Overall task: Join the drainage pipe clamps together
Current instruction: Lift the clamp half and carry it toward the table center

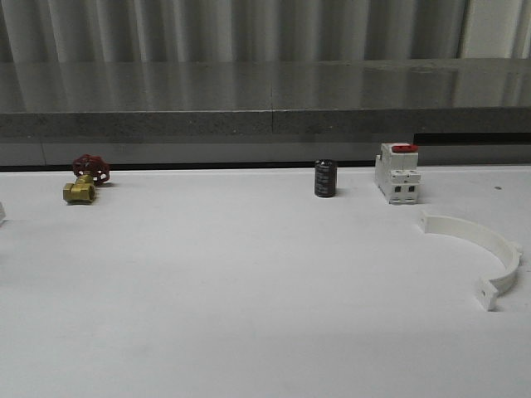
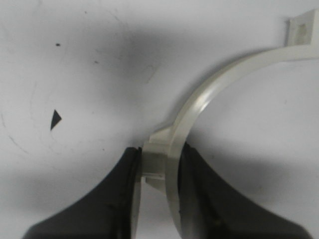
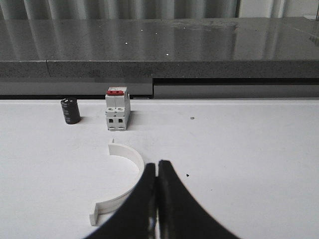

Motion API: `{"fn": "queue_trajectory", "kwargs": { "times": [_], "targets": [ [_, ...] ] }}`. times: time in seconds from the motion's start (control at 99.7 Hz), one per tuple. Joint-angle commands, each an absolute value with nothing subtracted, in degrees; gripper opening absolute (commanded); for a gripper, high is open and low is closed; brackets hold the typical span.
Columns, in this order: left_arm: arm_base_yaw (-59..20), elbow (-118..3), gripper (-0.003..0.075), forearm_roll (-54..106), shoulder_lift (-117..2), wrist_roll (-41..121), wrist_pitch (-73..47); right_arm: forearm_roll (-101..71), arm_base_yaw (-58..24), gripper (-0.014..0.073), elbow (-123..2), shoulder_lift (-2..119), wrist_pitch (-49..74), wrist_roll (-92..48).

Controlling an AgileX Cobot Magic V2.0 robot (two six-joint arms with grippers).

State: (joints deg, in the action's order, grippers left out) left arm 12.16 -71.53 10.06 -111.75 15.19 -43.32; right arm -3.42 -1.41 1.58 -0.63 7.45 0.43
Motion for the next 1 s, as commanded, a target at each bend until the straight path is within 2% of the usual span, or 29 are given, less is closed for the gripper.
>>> {"fn": "queue_trajectory", "kwargs": {
  "times": [0.0,0.201,0.401,0.592,0.772,0.993],
  "targets": [
    [10.24,-72.93,-0.0002,11.58,-106.18,13.27,-44.27,-3.31,-1.07,-0.0067,0.62,-1.71,2.29,0.00],
    [2.25,-72.93,-0.0002,10.53,-100.36,3.90,-46.89,-3.31,-1.07,-0.0067,0.62,-1.71,2.29,0.00],
    [-11.48,-72.93,-0.0001,4.82,-98.77,-8.75,-47.44,-3.31,-1.07,-0.0067,0.62,-1.71,2.29,0.00],
    [-23.85,-72.93,0.0000,-1.23,-99.99,-21.68,-42.69,-3.31,-1.07,-0.0067,0.62,-1.71,2.29,0.00],
    [-29.18,-74.52,0.0000,-1.63,-104.00,-25.70,-42.26,-3.31,-1.07,-0.0067,0.62,-1.71,2.29,0.00],
    [-31.04,-81.45,0.0000,-1.39,-110.14,-28.00,-45.86,-3.31,-1.07,-0.0067,0.62,-1.71,2.29,0.00]
  ]
}}
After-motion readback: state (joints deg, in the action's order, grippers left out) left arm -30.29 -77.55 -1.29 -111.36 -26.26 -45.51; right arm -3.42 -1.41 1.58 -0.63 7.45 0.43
